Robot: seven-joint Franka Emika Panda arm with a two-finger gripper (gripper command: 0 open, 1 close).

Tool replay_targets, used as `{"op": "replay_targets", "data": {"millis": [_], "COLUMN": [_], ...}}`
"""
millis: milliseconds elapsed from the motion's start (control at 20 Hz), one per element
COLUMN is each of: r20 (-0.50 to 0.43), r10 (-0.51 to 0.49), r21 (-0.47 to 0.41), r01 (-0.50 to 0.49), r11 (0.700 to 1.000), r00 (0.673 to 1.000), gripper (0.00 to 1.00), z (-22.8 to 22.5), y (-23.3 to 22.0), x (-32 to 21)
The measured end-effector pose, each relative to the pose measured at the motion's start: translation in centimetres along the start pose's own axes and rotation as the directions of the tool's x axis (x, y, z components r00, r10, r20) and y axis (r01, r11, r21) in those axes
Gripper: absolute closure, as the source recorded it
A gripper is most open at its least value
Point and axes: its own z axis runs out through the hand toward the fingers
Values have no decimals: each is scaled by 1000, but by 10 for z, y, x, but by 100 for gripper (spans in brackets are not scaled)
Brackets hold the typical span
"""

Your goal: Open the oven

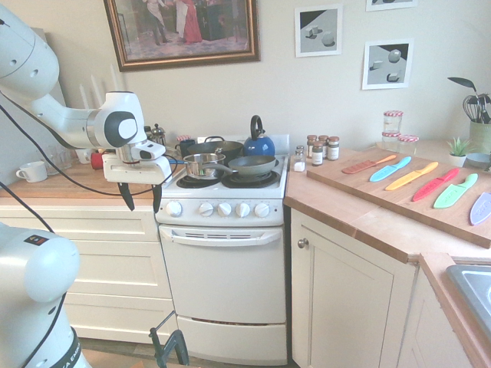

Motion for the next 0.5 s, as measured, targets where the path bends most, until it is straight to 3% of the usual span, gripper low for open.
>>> {"op": "replay_targets", "data": {"millis": [200,500], "r20": [-4,-51], "r10": [27,124], "r21": [-2,65], "r01": [-27,-120], "r11": [1000,991], "r00": [1000,991], "gripper": [0,0], "z": [12,94], "y": [6,4], "x": [11,61]}}
